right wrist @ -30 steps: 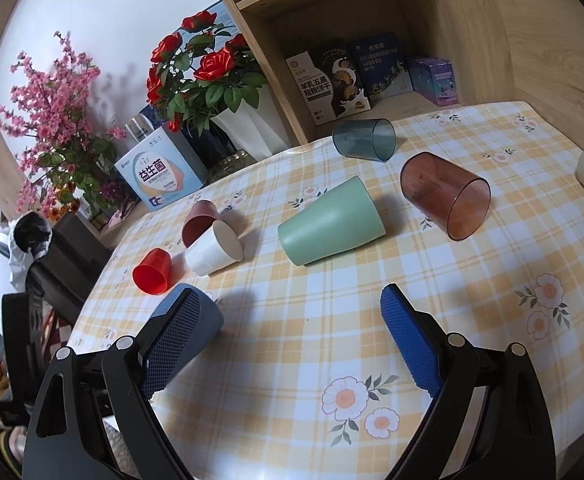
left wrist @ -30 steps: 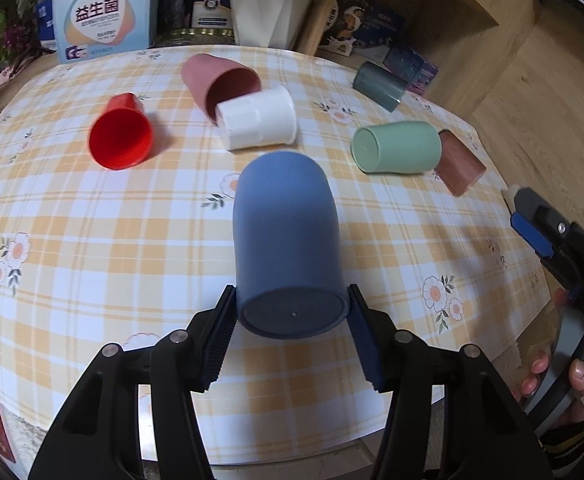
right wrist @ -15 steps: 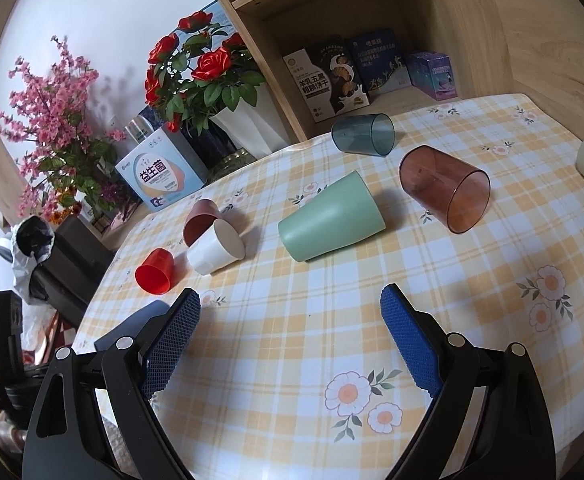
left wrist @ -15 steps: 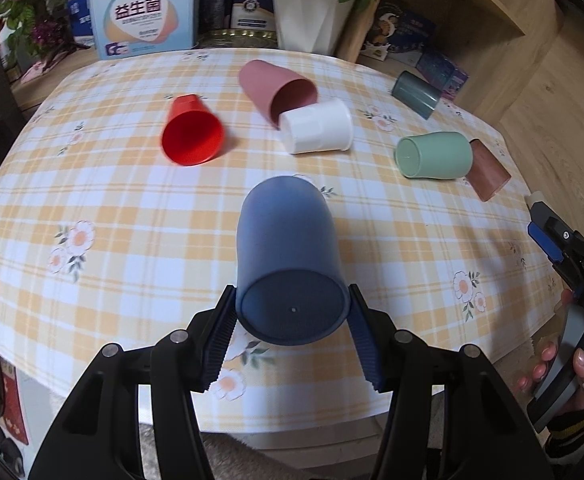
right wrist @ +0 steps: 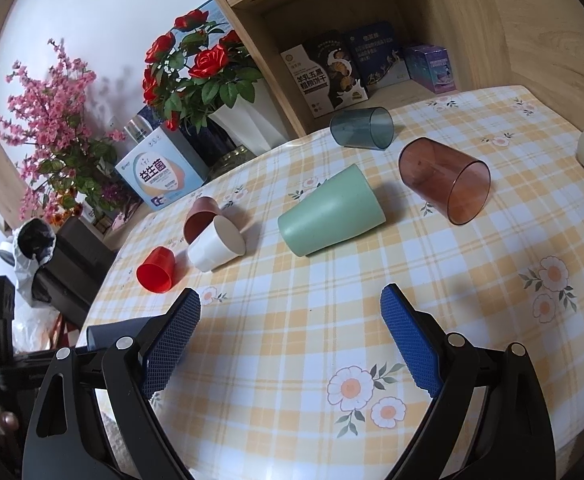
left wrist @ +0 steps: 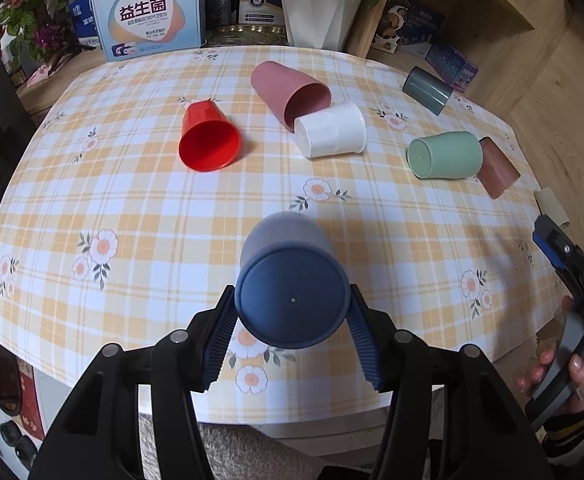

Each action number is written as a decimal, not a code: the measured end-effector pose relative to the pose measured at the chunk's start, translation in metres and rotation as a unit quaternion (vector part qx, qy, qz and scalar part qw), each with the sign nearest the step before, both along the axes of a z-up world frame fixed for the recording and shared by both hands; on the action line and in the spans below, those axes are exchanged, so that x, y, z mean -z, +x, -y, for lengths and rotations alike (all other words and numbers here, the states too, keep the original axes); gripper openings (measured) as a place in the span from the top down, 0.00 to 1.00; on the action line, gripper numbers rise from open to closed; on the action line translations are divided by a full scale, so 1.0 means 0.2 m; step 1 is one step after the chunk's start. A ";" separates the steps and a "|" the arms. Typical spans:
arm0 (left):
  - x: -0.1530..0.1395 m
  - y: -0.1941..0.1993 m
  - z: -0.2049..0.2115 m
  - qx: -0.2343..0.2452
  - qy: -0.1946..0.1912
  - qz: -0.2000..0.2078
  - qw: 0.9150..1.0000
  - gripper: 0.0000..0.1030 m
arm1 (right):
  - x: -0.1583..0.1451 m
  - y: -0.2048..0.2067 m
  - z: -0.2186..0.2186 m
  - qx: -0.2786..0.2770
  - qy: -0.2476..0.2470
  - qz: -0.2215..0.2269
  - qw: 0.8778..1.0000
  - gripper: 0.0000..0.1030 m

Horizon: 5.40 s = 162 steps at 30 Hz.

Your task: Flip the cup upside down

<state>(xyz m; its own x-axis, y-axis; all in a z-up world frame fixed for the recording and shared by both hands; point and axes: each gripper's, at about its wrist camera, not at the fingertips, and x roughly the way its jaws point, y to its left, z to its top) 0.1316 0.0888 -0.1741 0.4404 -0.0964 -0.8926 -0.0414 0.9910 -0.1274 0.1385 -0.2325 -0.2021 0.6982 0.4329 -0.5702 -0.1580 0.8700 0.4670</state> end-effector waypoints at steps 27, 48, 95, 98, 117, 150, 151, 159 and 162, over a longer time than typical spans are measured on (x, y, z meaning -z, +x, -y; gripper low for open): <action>0.01 0.21 0.10 -0.006 0.047 0.047 0.998 0.49 | 0.05 0.01 0.08 0.018 0.003 -0.022 1.000 0.14; -0.13 0.10 0.15 0.000 0.055 0.090 0.994 0.19 | -0.11 -0.07 0.13 0.025 -0.009 -0.004 1.000 0.14; -1.03 -0.68 0.31 -0.005 0.086 0.308 0.947 0.06 | -1.03 -0.65 0.01 0.055 -0.175 0.103 0.978 0.14; -1.04 -0.68 0.31 -0.006 0.086 0.308 0.947 0.06 | -1.04 -0.66 0.01 0.057 -0.176 0.106 0.977 0.14; -1.04 -0.69 0.32 -0.005 0.084 0.308 0.948 0.06 | -1.08 -0.70 0.02 0.066 -0.181 0.121 0.974 0.14; -1.03 -0.68 0.30 -0.011 0.080 0.300 0.950 0.06 | -1.06 -0.68 0.04 0.066 -0.184 0.117 0.974 0.14; -1.03 -0.68 0.29 -0.011 0.080 0.300 0.951 0.06 | -1.06 -0.68 0.04 0.066 -0.185 0.117 0.974 0.14; -1.02 -0.68 0.29 -0.029 0.091 0.303 0.948 0.06 | -1.05 -0.68 0.04 0.064 -0.185 0.124 0.973 0.14; -1.01 -0.66 0.27 -0.036 0.084 0.297 0.950 0.06 | -1.04 -0.68 0.04 0.061 -0.178 0.127 0.974 0.14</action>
